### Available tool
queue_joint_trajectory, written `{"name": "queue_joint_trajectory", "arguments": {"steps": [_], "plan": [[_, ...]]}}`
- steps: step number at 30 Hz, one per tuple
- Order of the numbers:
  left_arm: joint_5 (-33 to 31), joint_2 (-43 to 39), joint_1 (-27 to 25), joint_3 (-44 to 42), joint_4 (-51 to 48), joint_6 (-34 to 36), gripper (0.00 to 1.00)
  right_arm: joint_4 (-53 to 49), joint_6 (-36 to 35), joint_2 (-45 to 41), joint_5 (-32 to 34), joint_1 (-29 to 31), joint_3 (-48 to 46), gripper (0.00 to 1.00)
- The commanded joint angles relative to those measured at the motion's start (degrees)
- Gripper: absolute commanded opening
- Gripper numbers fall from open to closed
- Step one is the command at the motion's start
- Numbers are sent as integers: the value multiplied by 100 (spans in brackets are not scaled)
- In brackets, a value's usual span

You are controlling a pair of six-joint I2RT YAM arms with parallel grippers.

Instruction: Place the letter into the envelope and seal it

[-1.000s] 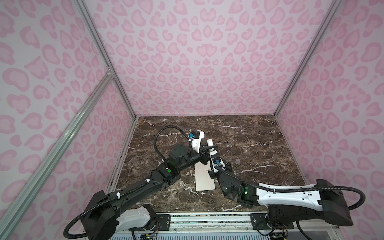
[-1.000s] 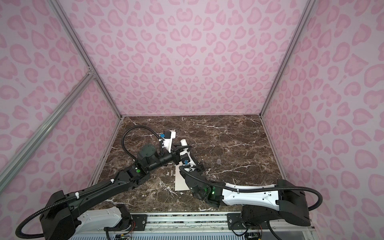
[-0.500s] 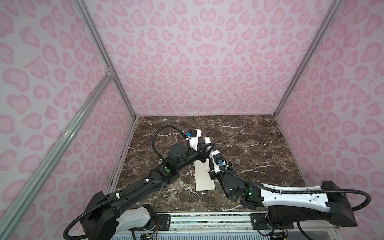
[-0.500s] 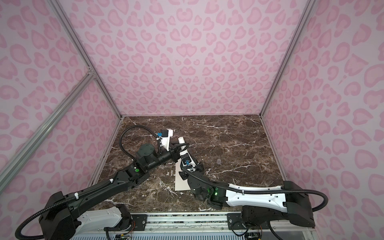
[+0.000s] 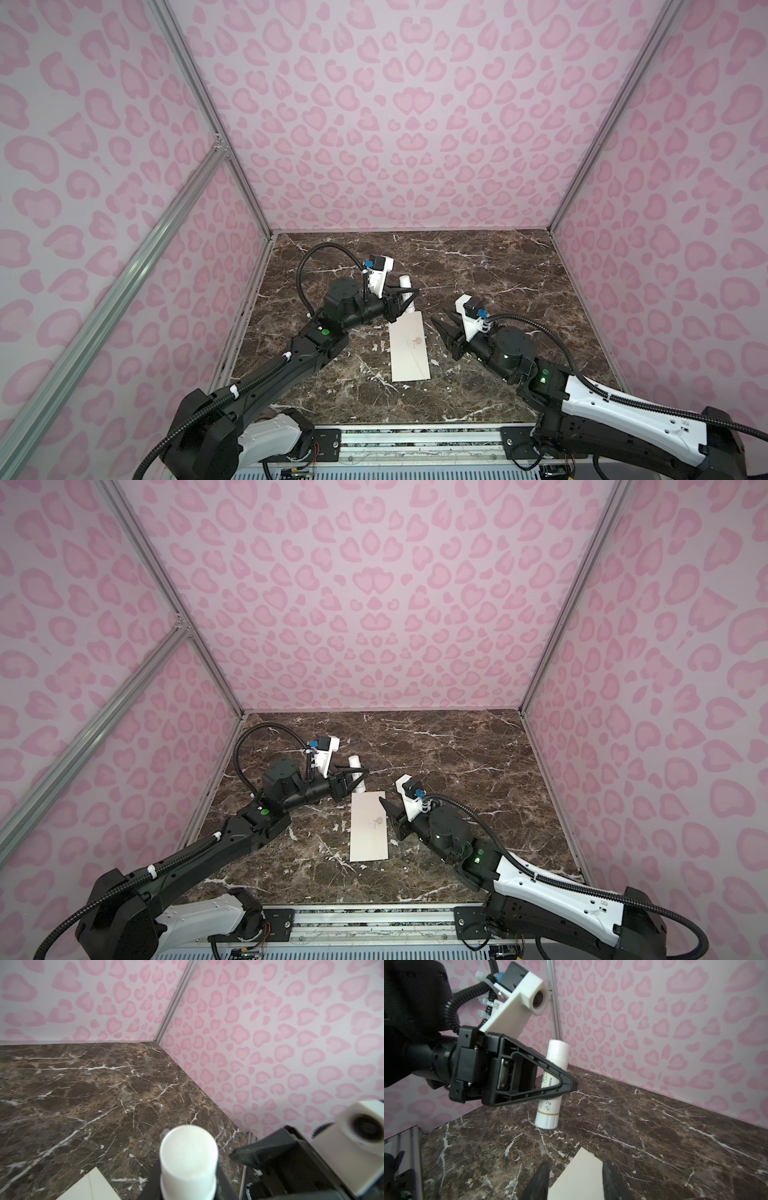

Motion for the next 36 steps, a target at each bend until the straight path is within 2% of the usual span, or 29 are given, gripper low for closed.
{"name": "queue_joint_trajectory", "arguments": {"steps": [1, 6, 14, 23, 36], "plan": [[1284, 28, 7, -23, 785, -65, 4, 595, 486, -10, -1708, -345, -162, 44], [1716, 85, 8, -131, 1325, -248, 4, 1070, 663, 251, -2595, -584, -193, 44], [1927, 256, -9, -132, 1663, -440, 4, 1356, 718, 681, -3134, -598, 19, 42], [1902, 340, -44, -155, 1672, -414, 4, 1471, 737, 827, -3172, -619, 100, 36], [1915, 432, -101, -142, 1677, -405, 4, 1527, 816, 892, -3150, -673, 124, 33]]}}
